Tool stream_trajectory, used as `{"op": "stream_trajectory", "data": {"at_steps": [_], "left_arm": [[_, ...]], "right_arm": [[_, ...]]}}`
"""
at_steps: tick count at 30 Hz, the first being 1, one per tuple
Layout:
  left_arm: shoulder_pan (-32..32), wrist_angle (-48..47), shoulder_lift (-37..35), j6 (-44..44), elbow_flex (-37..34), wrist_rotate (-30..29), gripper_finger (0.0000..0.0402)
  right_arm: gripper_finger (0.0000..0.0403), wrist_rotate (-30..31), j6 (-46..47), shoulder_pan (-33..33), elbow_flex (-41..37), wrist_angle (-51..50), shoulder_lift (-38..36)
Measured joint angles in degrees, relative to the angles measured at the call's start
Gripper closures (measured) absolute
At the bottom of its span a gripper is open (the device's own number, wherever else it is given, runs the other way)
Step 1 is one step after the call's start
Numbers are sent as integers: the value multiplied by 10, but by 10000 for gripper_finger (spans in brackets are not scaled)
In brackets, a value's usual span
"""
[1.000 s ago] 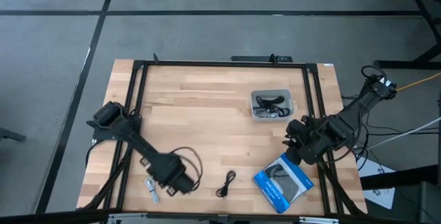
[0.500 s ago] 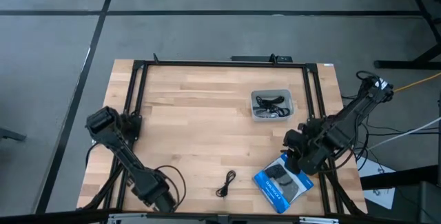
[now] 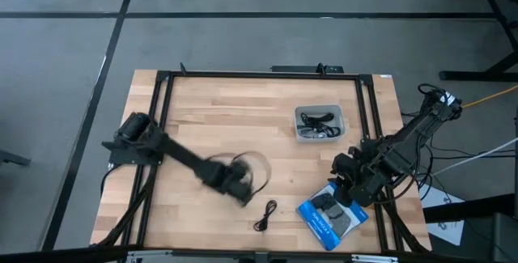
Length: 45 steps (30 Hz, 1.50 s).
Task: Pick and place USB-C Cables
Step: Put the black USB cable into the gray bin
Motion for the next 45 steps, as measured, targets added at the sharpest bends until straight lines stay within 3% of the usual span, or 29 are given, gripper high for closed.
{"op": "stream_trajectory", "data": {"at_steps": [5,8,11,14,16,22,28,32,38,45], "left_arm": [[28,-85,0,152,107,6,327],[31,-197,-1,167,153,12,328],[23,-277,-1,169,160,83,328],[10,-245,-1,171,145,143,333],[4,-148,-1,193,126,176,340],[-7,160,0,282,82,152,376],[5,301,93,298,99,134,400],[-1,307,165,303,159,176,401],[-23,235,215,301,243,255,401],[-6,61,224,292,252,194,401]], "right_arm": [[274,-9,0,0,0,10,0],[274,-14,-2,1,0,10,0],[274,-19,-3,1,0,9,0],[274,-17,-3,1,0,9,0],[274,-7,-5,2,0,8,0],[274,10,-7,1,0,6,0],[274,12,-7,1,0,6,0],[274,11,-7,2,0,-2,0],[274,12,-7,2,0,-8,0],[274,12,-7,2,0,-10,0]]}}
